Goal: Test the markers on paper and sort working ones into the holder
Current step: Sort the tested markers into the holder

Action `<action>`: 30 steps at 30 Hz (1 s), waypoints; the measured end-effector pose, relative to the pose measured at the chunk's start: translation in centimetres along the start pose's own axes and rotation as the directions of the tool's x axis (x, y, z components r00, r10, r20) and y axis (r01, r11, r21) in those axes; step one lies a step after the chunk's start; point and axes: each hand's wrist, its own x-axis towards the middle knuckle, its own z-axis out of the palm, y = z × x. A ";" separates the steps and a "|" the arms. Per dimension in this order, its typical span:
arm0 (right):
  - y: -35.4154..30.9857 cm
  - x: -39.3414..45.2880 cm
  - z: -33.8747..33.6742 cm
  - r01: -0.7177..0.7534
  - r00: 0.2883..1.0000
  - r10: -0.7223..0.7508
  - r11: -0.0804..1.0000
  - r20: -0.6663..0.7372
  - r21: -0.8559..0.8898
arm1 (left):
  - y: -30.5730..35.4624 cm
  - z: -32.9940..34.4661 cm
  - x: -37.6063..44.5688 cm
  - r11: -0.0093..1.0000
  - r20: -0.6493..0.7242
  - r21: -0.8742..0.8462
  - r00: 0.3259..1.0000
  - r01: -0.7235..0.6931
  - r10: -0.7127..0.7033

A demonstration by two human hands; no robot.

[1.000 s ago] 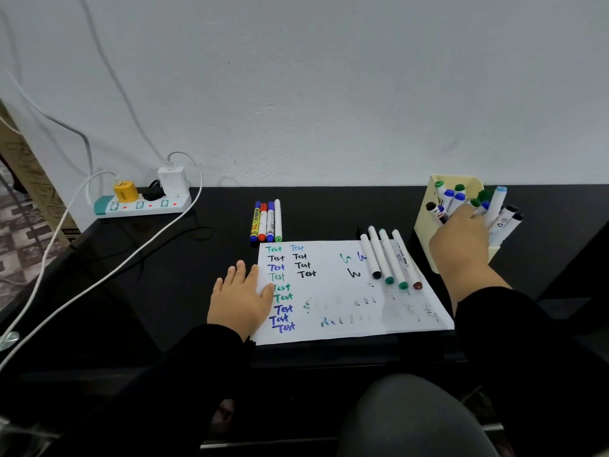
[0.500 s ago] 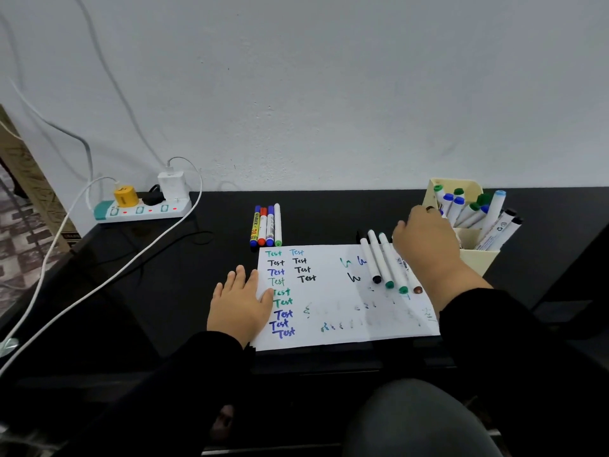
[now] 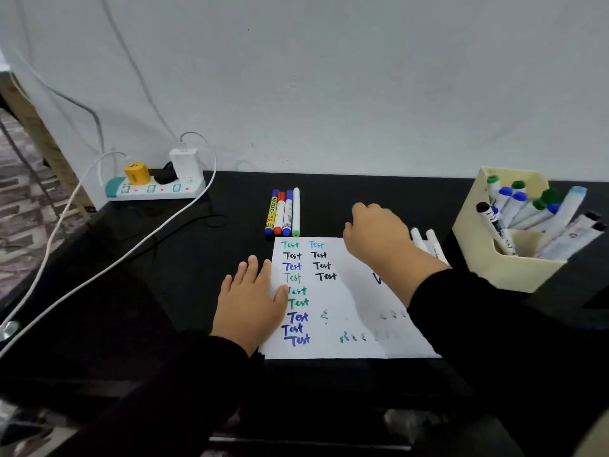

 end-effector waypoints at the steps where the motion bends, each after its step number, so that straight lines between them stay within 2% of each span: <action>1: -0.5 0.5 0.4 0.024 1.000 -0.024 1.000 0.016 0.006 | 0.0 0.0 0.0 1.000 -0.001 -0.007 1.000 0.005 -0.005; 8: -3.9 3.9 2.1 0.159 0.980 -0.164 0.986 0.115 0.050 | 0.1 0.3 0.4 0.999 -0.004 0.002 0.999 0.034 -0.034; 12: -5.5 5.7 3.1 0.224 0.936 -0.254 0.964 0.243 0.143 | 0.0 0.4 0.5 0.999 -0.007 0.008 0.999 0.038 -0.038; 18: -6.6 6.5 4.0 0.119 0.941 -0.206 0.944 0.269 0.307 | 0.0 0.4 0.5 0.999 -0.004 0.003 0.999 0.043 -0.043; 23: -6.9 6.8 3.8 -0.076 0.947 -0.071 0.899 0.313 0.432 | -0.1 0.3 0.4 0.999 0.015 0.000 0.999 0.043 -0.043; 25: -6.6 7.2 3.8 -0.219 0.943 0.028 0.800 0.330 0.559 | 0.0 0.2 0.5 0.999 0.024 0.000 0.999 0.044 -0.044; 28: -5.7 6.9 3.1 -0.440 0.897 0.196 0.494 0.397 0.750 | -0.1 0.2 0.4 0.999 0.028 0.004 0.999 0.040 -0.040; 30: -4.7 6.2 2.1 -0.538 0.839 0.274 0.286 0.471 0.793 | -0.2 0.3 0.4 0.999 0.029 0.000 0.999 0.038 -0.038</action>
